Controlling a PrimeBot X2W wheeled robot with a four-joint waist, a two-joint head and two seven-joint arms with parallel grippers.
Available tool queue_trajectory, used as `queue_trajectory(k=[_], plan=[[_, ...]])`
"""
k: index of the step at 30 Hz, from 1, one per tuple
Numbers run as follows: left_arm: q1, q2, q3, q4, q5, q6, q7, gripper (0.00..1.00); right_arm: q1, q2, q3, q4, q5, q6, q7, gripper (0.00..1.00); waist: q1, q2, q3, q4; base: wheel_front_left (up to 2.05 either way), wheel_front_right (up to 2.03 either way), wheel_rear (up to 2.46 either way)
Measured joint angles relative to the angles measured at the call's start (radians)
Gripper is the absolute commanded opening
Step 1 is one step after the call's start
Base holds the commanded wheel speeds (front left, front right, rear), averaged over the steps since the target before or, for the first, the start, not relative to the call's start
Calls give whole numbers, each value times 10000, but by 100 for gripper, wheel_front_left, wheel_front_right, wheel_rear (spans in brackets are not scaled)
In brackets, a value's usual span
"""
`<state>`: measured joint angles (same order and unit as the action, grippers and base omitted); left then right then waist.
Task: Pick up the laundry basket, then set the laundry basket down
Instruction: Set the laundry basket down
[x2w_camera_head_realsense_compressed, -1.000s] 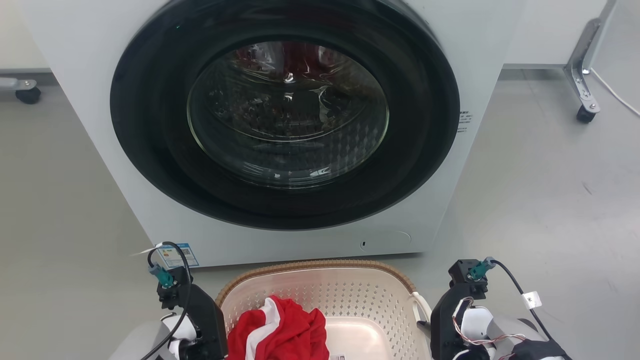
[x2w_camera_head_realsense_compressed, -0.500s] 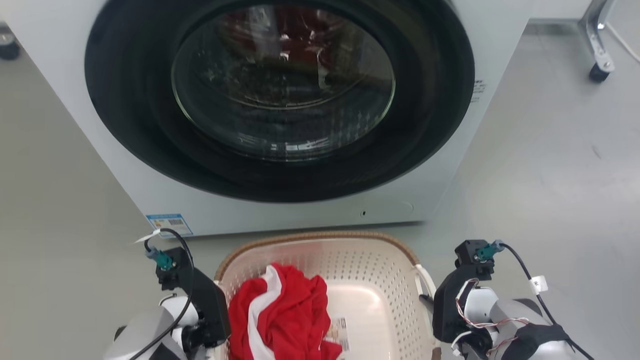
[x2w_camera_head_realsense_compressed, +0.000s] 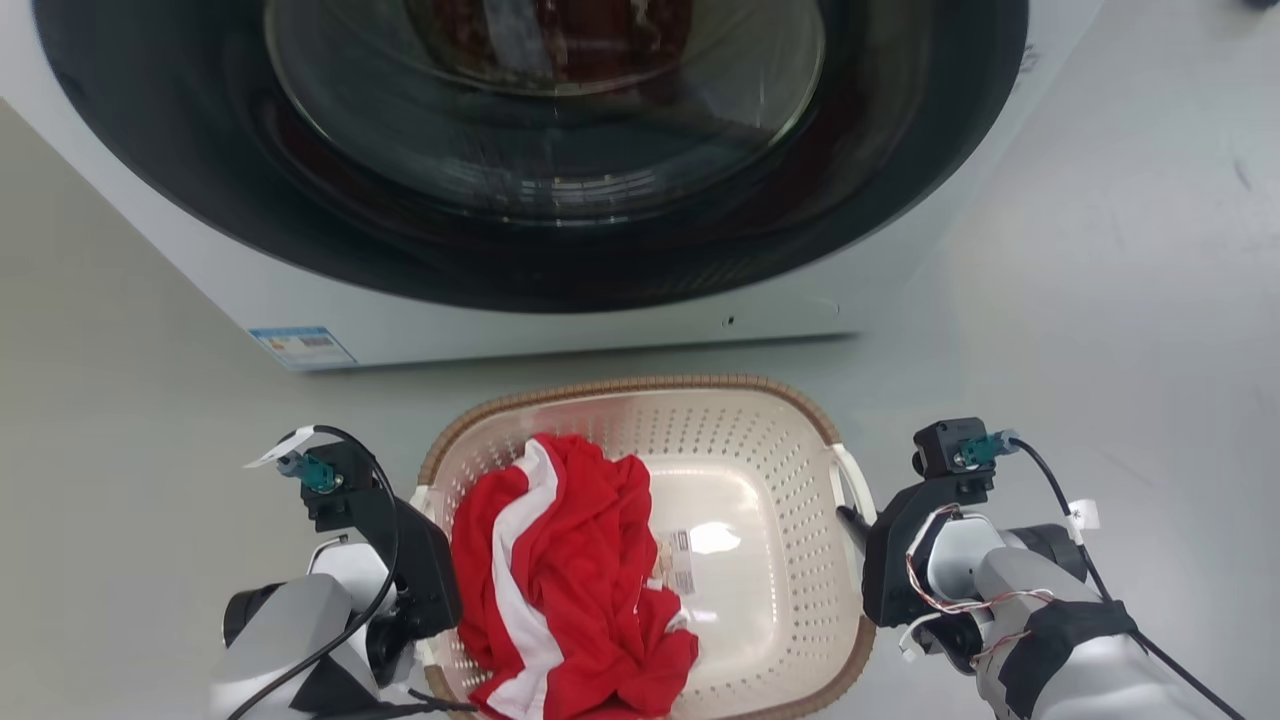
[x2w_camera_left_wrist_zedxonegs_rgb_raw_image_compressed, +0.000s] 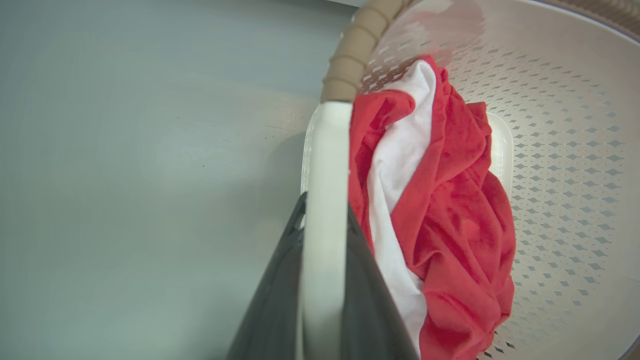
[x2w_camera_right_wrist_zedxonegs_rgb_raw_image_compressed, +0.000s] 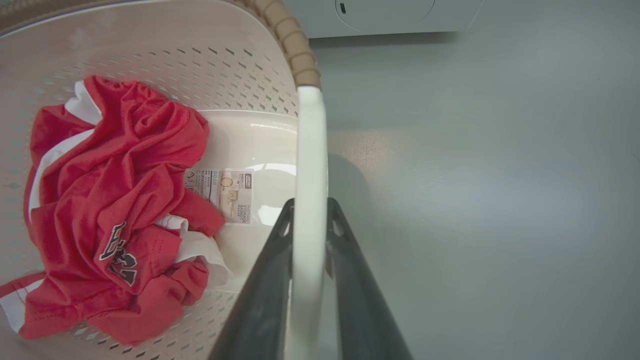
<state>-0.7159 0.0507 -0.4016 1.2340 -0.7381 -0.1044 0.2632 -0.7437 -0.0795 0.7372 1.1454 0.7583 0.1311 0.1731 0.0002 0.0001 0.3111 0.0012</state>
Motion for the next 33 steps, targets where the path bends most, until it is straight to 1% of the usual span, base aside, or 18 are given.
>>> queue_trajectory(k=[5,6,16,21,27,33], plan=[[-156,-10,-13,-132,77,81,-596,0,-228,-36,42,-2,-155,-50,-481,0,0,0,691,-22,0,0,0],[-259,-21,-29,-205,125,92,-849,0,-380,-71,50,-2,-199,-92,-685,0,0,0,967,-25,0,0,0],[-885,-6,-115,-487,474,178,-1935,0,-1165,-209,111,-63,-558,-257,-1563,0,1,0,2380,2,0,0,0],[-1343,38,-115,-573,550,253,-2326,0,-1606,-228,146,-77,-731,-355,-1906,0,0,1,3088,13,0,0,0],[-1820,56,-142,-621,654,253,-2704,0,-2013,-309,196,-40,-813,-387,-2236,0,1,0,3866,34,0,0,0],[-1981,56,-197,-541,683,247,-2993,0,-2121,-301,240,111,-861,-387,-2468,0,0,0,4412,70,0,0,0]])
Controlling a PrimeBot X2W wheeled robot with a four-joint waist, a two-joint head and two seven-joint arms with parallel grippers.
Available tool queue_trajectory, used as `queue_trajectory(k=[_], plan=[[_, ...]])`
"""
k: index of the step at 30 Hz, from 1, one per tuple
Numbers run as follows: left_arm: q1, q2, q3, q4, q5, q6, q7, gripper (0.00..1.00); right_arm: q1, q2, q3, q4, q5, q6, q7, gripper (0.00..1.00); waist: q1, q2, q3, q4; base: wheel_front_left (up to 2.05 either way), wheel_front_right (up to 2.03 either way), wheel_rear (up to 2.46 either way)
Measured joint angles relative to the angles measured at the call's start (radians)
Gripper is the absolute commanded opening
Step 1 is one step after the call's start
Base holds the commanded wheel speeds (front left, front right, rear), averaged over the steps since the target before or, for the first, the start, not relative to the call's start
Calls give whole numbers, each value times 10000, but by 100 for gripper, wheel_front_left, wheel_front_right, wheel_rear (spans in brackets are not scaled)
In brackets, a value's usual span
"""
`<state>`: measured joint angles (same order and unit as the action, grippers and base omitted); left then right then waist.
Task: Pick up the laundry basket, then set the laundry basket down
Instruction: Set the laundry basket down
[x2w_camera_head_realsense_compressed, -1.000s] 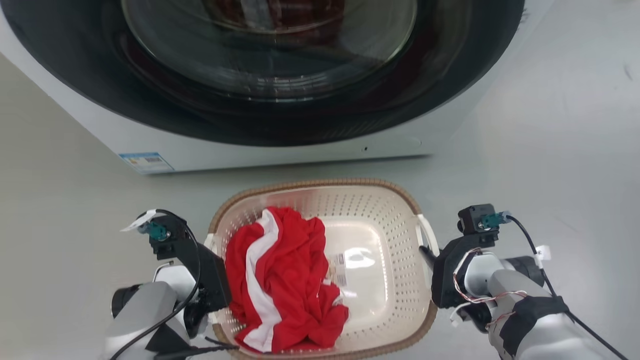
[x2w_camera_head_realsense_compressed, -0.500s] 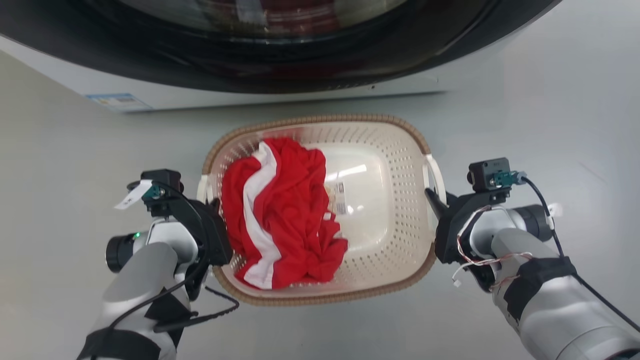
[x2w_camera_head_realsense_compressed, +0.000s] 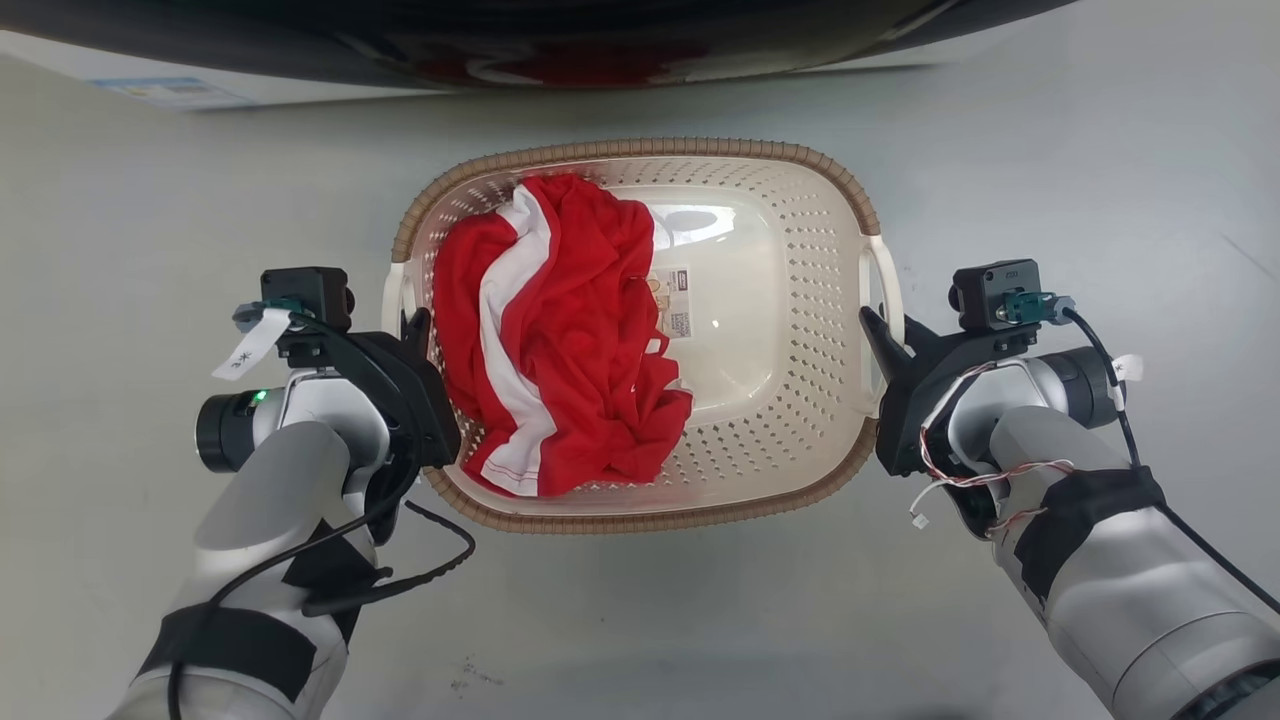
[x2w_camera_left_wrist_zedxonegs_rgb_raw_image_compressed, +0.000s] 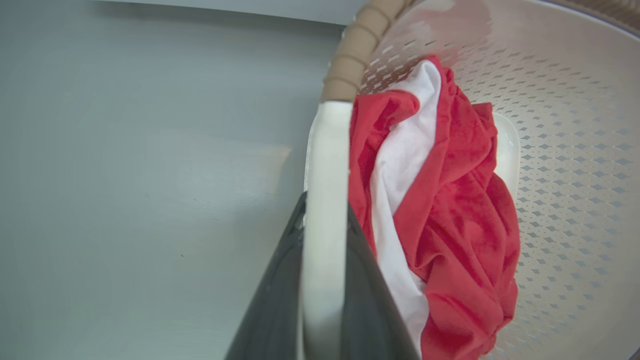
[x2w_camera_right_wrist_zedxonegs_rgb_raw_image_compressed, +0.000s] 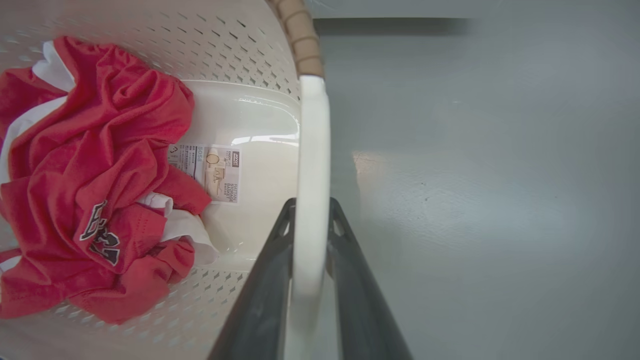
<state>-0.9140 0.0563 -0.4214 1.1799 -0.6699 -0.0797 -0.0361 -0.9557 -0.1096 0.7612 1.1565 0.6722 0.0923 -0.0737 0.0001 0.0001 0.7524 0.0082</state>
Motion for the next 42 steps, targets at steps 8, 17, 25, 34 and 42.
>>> queue_trajectory(k=[8,17,25,34,42], plan=[[-22,-27,-50,178,27,-84,-107,0,-69,77,8,207,0,0,-84,0,-1,0,207,15,0,0,0],[-182,-98,-119,397,27,-176,-65,0,-230,117,40,470,0,19,-56,0,-2,0,401,8,0,0,0],[-269,-88,-144,514,19,-251,-4,0,-458,146,88,531,2,63,6,0,-2,-2,677,-31,0,0,0],[-359,-77,-242,652,21,-261,92,0,-503,161,125,617,4,138,-75,0,-2,-2,754,-62,0,0,0],[-414,-98,-155,711,-128,-353,219,100,-511,146,203,635,-19,178,-424,100,-2,-2,699,-53,0,0,0]])
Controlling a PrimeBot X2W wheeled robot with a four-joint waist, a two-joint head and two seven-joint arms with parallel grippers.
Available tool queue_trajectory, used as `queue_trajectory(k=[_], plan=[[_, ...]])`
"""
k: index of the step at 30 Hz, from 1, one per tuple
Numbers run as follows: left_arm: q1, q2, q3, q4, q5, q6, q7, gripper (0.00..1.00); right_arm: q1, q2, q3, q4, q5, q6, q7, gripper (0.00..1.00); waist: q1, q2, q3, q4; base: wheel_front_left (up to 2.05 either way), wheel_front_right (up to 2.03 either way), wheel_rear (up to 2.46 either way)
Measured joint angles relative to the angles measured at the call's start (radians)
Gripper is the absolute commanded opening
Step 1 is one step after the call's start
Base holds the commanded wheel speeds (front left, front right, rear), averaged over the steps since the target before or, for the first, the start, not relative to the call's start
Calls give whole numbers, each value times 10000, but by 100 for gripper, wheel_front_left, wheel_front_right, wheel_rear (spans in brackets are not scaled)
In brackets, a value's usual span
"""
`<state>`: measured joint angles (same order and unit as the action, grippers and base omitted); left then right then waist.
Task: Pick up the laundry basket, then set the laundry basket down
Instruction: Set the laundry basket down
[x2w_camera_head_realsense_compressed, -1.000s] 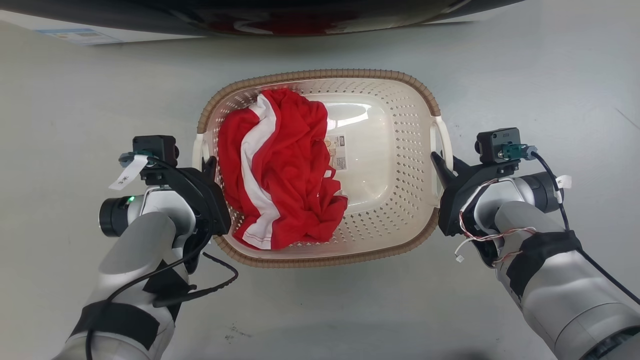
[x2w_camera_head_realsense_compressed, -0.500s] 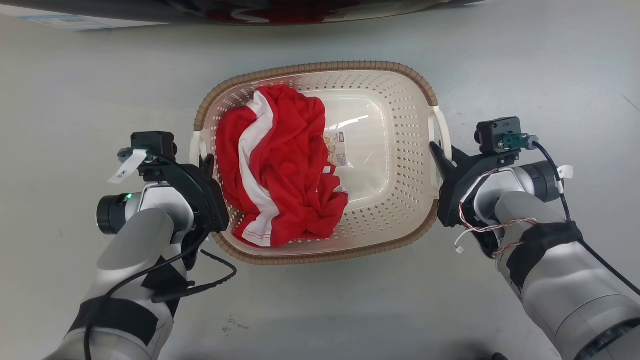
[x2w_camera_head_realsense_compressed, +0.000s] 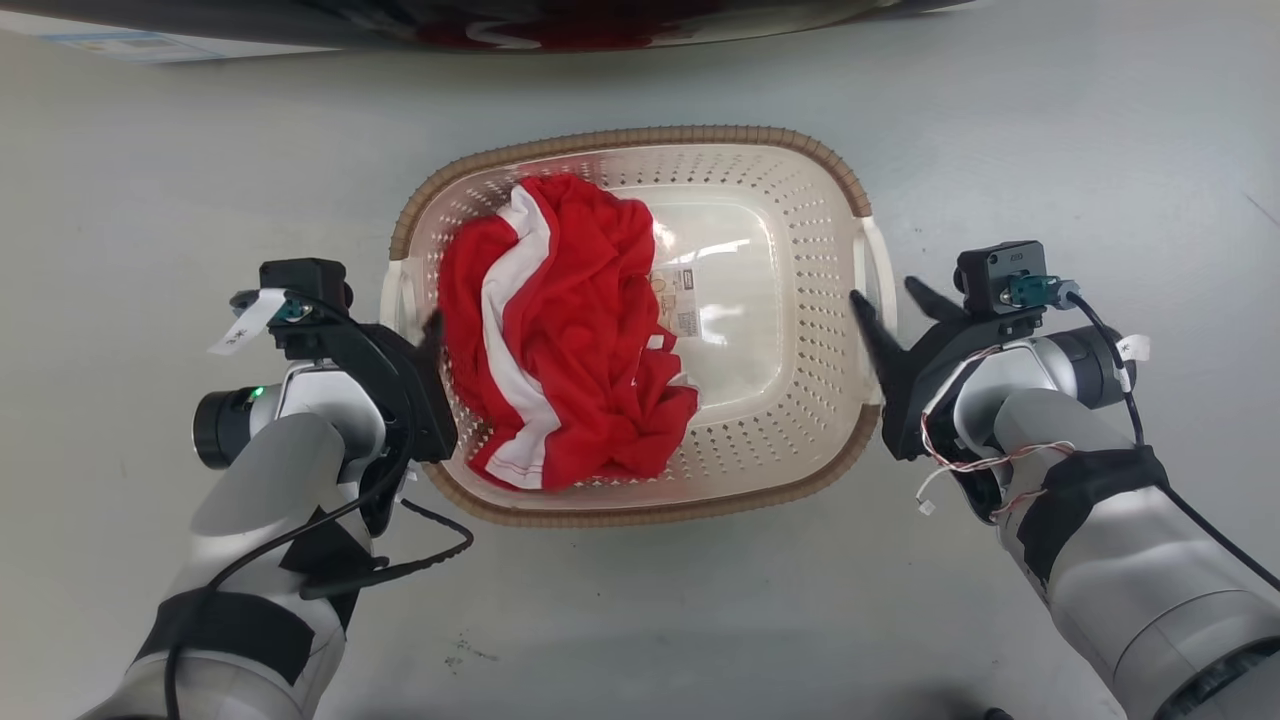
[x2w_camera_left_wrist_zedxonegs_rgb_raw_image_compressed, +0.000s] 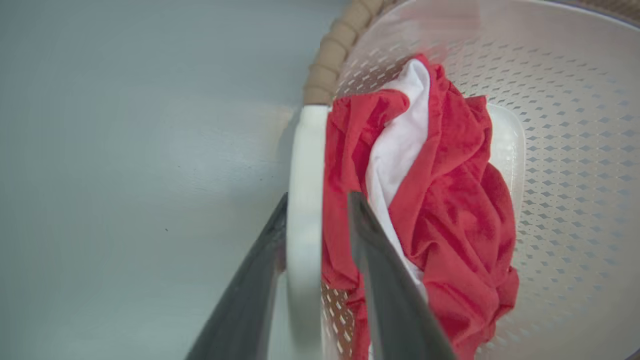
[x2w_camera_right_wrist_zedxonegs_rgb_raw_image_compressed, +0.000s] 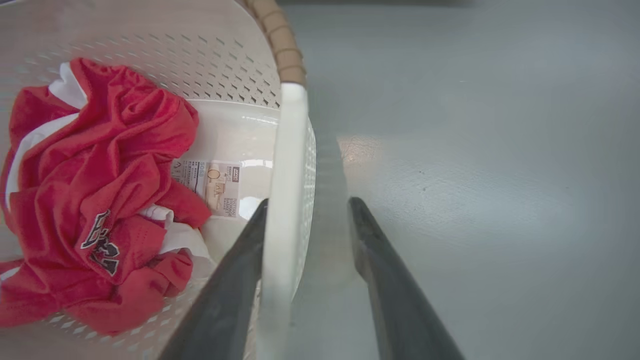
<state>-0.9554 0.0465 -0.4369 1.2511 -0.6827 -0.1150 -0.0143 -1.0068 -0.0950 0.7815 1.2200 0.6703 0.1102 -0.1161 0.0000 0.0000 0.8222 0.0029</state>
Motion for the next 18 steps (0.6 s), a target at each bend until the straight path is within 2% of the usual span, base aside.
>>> queue_trajectory(k=[10,18], plan=[[6,-12,13,59,-86,-10,107,100,26,-125,174,-29,-201,58,-669,100,0,0,-321,50,0,0,0],[306,-21,-31,58,-96,-86,-489,100,296,-157,115,-36,-196,77,-1072,100,0,0,-869,62,0,0,0]])
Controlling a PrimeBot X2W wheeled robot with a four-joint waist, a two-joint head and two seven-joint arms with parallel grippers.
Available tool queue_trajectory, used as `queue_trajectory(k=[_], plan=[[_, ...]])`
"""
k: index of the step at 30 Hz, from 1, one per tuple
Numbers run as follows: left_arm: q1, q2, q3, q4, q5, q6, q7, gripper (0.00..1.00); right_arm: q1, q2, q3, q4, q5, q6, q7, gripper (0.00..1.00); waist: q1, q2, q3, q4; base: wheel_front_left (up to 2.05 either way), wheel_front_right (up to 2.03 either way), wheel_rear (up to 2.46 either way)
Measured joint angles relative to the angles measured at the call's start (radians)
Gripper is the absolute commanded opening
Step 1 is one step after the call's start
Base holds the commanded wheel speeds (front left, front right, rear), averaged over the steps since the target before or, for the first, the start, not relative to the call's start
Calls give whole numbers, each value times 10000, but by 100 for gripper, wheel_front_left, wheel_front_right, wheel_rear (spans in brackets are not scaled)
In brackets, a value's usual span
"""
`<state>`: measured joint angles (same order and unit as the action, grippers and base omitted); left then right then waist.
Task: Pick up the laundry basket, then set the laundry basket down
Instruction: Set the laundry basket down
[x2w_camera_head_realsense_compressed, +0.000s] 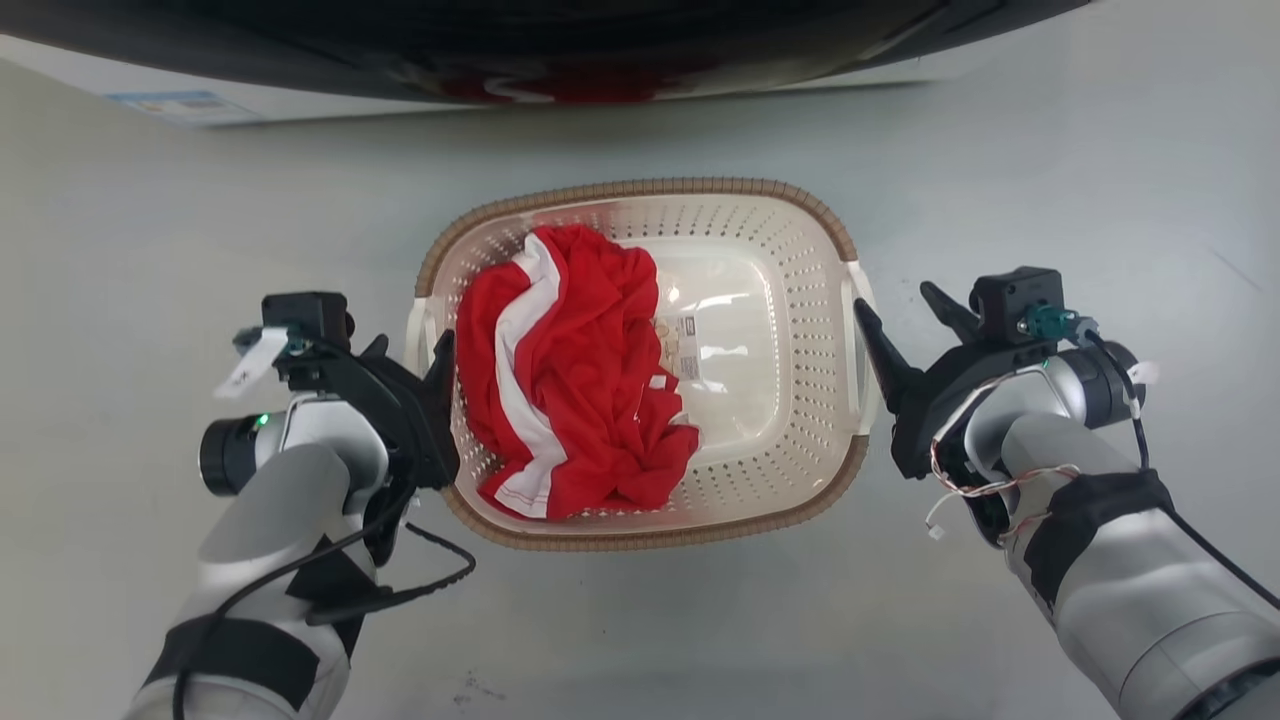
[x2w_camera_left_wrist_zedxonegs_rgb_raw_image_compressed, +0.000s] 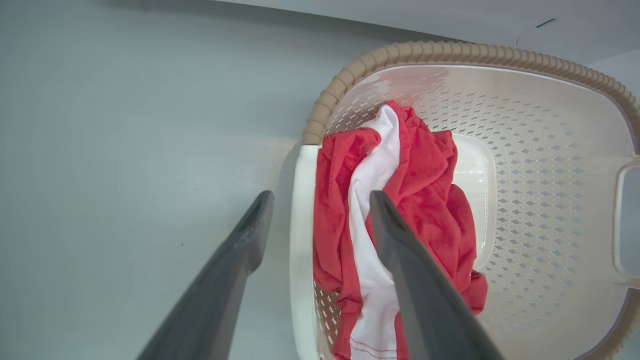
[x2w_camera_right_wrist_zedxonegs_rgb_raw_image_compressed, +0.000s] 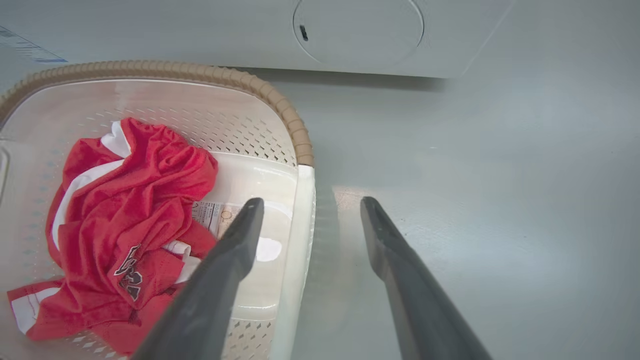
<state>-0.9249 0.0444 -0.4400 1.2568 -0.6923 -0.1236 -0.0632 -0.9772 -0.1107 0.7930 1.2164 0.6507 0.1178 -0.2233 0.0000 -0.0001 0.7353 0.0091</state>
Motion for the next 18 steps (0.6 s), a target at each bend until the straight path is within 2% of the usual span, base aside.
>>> queue_trajectory(k=[11,18], plan=[[924,115,-412,-201,267,-12,-1356,100,954,10,-293,-301,284,13,-249,100,-1,0,-1344,-19,0,0,0],[1432,391,-627,-479,487,-12,-1726,100,1293,-44,-454,-683,286,15,-259,100,-1,-1,-2202,-77,0,0,0]])
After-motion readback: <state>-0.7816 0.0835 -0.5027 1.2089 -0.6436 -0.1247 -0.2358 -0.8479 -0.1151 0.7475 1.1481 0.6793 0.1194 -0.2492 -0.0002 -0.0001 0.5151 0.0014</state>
